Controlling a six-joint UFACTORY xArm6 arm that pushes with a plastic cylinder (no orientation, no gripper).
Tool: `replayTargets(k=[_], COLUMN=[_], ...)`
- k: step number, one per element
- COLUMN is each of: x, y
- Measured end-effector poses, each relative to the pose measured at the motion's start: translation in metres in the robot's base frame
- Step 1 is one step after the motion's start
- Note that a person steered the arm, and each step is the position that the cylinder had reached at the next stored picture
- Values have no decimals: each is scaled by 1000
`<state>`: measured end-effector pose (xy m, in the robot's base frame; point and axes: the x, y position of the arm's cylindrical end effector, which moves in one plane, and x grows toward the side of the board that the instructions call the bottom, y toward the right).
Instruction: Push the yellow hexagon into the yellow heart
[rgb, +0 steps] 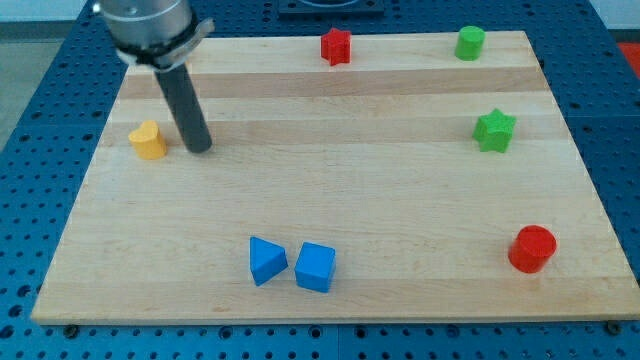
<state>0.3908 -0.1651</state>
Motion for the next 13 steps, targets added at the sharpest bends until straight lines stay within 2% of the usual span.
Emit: replayTargets(k=[1,5,6,8,10,13], x=[-23,-197,-199,-199,-199,-172], y=[23,27,14,-77,-91,-87])
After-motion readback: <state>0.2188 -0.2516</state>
